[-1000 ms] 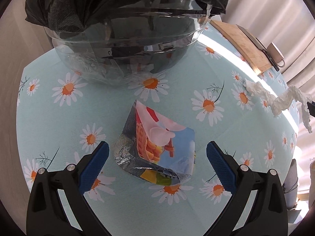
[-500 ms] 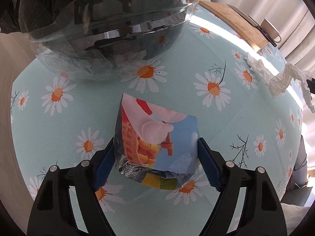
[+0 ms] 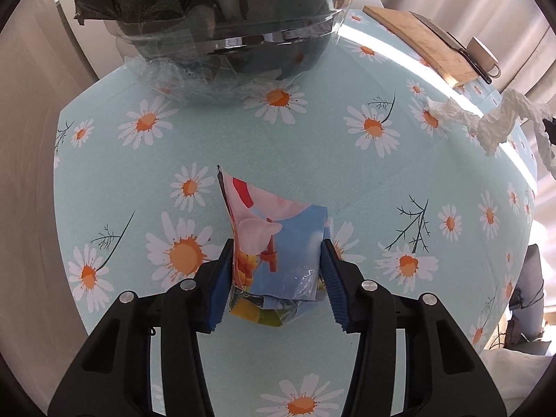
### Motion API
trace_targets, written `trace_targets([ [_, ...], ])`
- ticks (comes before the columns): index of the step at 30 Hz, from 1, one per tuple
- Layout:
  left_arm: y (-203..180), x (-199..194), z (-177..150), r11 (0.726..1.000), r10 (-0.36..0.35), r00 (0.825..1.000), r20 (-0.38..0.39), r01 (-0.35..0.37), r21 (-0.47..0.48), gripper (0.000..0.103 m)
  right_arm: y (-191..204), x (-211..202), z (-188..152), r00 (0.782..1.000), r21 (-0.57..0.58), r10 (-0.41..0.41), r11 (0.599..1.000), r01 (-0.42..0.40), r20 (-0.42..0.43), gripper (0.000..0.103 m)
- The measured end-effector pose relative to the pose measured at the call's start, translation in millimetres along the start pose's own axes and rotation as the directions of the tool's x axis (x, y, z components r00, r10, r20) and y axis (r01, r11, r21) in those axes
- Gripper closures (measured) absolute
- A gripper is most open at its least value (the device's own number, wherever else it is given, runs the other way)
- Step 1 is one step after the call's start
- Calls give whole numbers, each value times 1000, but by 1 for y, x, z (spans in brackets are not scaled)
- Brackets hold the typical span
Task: Collect trash
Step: 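Carry the foil packet with the left gripper over the bin while the right gripper carries the tissue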
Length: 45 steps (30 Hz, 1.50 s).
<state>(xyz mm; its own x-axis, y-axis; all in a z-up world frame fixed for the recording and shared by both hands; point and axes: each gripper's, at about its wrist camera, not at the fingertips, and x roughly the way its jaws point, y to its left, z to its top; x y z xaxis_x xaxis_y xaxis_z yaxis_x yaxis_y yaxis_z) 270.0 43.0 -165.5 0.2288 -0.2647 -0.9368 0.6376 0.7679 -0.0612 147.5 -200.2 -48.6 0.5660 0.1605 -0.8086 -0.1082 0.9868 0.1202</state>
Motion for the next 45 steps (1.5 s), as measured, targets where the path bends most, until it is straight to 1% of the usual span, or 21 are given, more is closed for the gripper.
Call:
trace_targets([
  [3,1,-15,-14,999,12,1000,19,-11,-31,54,6,-7,-1,1000,-18,12,1000,-11,10,92],
  [7,1,-38,-30,996,67,997,38,-65,-55,54,15,-19,0,999,-51,21,999,-19,37,92],
  [12,-3,-75,-47,991,113,989,90,-106,-86,54,26,-40,1,995,-95,43,995,-35,86,92],
  [14,-5,-88,-53,986,147,983,113,-136,-101,54,31,-50,2,993,-118,52,992,-39,106,92],
  [16,-8,-100,-59,984,153,980,129,-139,-114,54,36,-61,4,990,-143,58,989,-39,128,92],
  [23,-25,-142,-71,971,222,957,185,-199,-136,54,48,-95,9,977,-208,69,978,-26,203,92],
  [26,-32,-161,-71,965,243,948,206,-216,-148,54,50,-109,13,969,-221,74,975,-20,236,92],
  [28,-38,-177,-69,960,268,934,238,-239,-146,54,51,-118,15,964,-231,74,973,-13,256,92],
  [30,-42,-190,-66,959,274,927,257,-244,-142,54,51,-126,19,959,-235,74,972,-8,274,92],
  [34,-49,-213,-59,950,306,907,290,-272,-153,54,48,-139,26,950,-245,71,970,6,305,92],
  [37,-53,-232,-54,955,289,896,338,-247,-163,54,47,-148,32,940,-262,71,965,20,334,92],
  [40,-58,-248,-46,959,281,885,372,-243,-147,54,43,-155,42,933,-268,69,963,30,354,92],
  [45,-57,-266,-22,964,263,868,422,-228,-133,54,36,-158,65,921,-269,60,962,50,384,92],
])
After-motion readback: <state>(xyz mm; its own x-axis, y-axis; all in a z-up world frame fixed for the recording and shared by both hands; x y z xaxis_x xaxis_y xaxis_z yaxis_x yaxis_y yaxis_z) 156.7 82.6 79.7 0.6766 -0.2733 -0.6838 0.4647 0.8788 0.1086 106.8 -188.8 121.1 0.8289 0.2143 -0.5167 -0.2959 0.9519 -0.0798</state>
